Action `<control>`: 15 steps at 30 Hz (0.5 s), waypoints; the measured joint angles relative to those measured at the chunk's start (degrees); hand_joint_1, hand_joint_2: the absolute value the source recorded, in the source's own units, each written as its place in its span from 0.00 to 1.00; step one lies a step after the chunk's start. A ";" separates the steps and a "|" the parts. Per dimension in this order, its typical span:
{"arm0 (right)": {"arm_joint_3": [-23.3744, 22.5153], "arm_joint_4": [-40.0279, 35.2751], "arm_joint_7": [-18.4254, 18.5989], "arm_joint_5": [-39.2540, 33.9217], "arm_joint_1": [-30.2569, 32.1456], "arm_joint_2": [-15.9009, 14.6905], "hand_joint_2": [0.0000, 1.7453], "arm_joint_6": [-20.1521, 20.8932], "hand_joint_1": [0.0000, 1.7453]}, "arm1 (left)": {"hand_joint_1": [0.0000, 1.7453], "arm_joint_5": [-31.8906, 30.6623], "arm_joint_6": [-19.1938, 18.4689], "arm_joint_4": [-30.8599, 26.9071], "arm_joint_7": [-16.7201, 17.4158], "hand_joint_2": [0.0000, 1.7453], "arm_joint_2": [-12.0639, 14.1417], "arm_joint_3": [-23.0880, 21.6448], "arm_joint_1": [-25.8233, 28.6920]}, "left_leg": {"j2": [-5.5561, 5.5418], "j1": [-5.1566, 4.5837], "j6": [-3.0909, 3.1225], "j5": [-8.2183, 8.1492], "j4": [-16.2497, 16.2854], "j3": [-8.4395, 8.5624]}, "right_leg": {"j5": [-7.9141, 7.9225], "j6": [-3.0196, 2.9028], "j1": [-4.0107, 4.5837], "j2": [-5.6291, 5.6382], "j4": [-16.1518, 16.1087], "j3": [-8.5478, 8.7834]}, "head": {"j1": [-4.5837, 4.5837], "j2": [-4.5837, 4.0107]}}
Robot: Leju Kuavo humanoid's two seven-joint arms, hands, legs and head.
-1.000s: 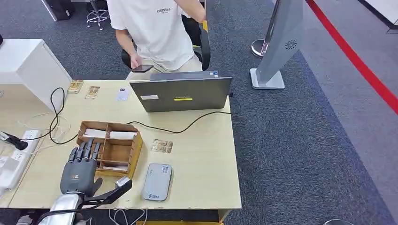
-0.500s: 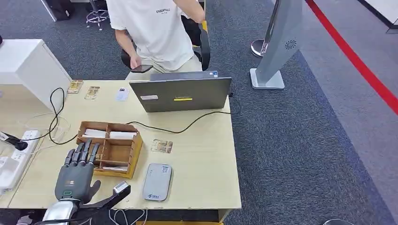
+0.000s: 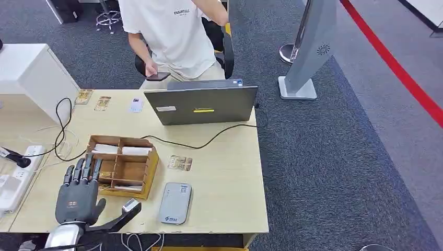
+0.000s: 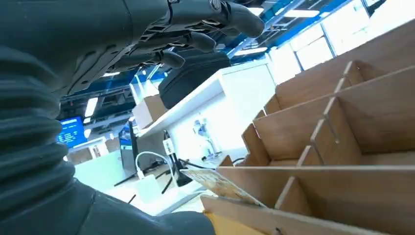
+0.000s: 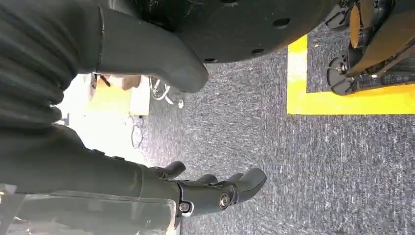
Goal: Pass the card to the sensor for recognition and then transmit it.
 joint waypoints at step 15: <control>1.55 0.17 0.35 0.55 -0.06 0.00 1.00 0.13 0.00 | 0.00 0.09 1.14 2.92 0.11 1.00 -0.87 2.69 -0.61 | 0.00 0.00 0.00 0.00 0.00 0.00 | 0.00 0.00 0.00 0.00 0.00 0.00 | 0.00 0.00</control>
